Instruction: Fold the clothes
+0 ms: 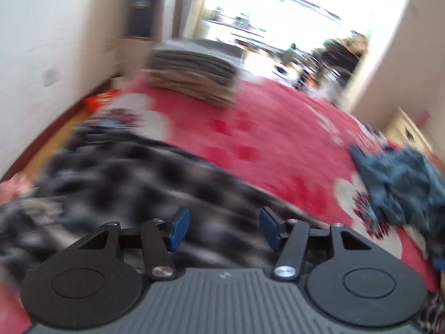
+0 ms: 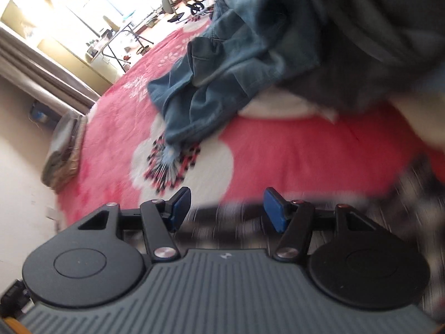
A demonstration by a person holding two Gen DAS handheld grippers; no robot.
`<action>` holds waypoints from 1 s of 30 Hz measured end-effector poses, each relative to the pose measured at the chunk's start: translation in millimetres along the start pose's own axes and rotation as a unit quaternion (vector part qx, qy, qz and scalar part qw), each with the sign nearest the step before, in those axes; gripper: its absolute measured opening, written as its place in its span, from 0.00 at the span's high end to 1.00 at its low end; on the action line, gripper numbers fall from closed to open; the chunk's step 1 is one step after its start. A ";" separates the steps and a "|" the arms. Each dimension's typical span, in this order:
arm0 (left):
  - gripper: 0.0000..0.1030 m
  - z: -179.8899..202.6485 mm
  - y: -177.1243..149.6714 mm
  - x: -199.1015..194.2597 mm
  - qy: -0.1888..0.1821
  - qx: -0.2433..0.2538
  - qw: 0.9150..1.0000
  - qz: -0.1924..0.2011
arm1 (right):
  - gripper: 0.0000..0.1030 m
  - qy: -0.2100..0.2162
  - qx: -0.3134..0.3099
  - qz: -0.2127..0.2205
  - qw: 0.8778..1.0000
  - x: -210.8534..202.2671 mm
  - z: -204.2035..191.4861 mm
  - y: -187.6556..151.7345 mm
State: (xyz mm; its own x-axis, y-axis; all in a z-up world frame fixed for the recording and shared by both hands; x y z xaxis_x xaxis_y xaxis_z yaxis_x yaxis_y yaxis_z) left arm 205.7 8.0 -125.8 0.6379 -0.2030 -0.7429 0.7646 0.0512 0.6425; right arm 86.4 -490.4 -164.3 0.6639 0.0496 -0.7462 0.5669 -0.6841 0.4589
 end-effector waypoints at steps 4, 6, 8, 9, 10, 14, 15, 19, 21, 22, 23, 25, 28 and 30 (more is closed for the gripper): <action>0.45 53.2 -9.6 37.2 -0.014 0.051 0.998 -0.017 | 0.46 -0.067 -0.039 0.019 0.997 61.2 6.9 23.8; 0.45 68.1 -18.0 49.5 -0.011 0.080 0.997 -0.019 | 0.47 -0.095 -0.025 0.029 0.995 83.7 26.4 39.4; 0.45 77.6 -24.5 61.3 -0.005 0.104 0.994 -0.025 | 0.49 -0.114 -0.012 0.046 0.992 100.3 45.4 57.4; 0.45 80.2 -27.6 65.9 -0.003 0.111 0.993 -0.029 | 0.53 -0.121 -0.014 0.061 0.991 102.7 51.6 69.3; 0.45 82.1 -30.7 69.9 -0.001 0.116 0.993 -0.033 | 0.54 -0.131 -0.015 0.071 0.989 104.9 57.6 82.9; 0.45 80.3 -34.5 83.9 0.009 0.109 0.993 -0.043 | 0.57 -0.126 0.015 0.075 0.989 118.0 90.0 141.0; 0.45 78.5 -34.4 86.8 0.012 0.104 0.993 -0.045 | 0.58 -0.125 0.012 0.070 0.990 121.7 93.7 153.3; 0.45 72.2 -31.8 95.5 0.023 0.090 0.994 -0.056 | 0.61 -0.129 -0.004 0.067 0.989 134.0 99.6 198.2; 0.45 72.4 -28.9 98.1 0.026 0.095 0.994 -0.056 | 0.61 -0.132 0.002 0.074 0.988 141.0 103.2 223.0; 0.45 73.1 -27.5 98.7 0.028 0.100 0.993 -0.055 | 0.62 -0.135 0.007 0.077 0.988 145.5 105.4 235.1; 0.45 73.5 -26.6 99.5 0.029 0.104 0.993 -0.053 | 0.62 -0.141 0.011 0.077 0.987 150.5 107.3 245.9; 0.45 73.5 -25.8 101.0 0.031 0.108 0.992 -0.050 | 0.61 -0.151 0.018 0.067 0.986 160.7 111.2 263.5; 0.45 71.9 -26.1 101.8 0.032 0.103 0.993 -0.048 | 0.60 -0.155 0.018 0.025 0.987 163.3 112.3 266.5; 0.45 69.9 -27.8 101.1 0.029 0.097 0.994 -0.048 | 0.58 -0.158 0.001 -0.012 0.987 154.1 107.0 254.3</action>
State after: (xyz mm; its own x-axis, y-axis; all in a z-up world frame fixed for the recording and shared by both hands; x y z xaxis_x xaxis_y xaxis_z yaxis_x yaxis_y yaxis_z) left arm 242.5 -82.3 -205.5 0.5713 -0.1409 -0.8086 0.7938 -0.1555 0.5879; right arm 280.7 -734.6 -214.2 0.4646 -0.1625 -0.8705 0.5800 -0.6869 0.4379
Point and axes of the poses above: each gripper's, at about its wrist camera, not at the fingertips, and x roughly the way its jaws point, z to its right, y to its top, the point moved 2 cm from there along x, roughly the way its jaws point, and after that the axes turned 1 degree about y, right-handed, at the moved point
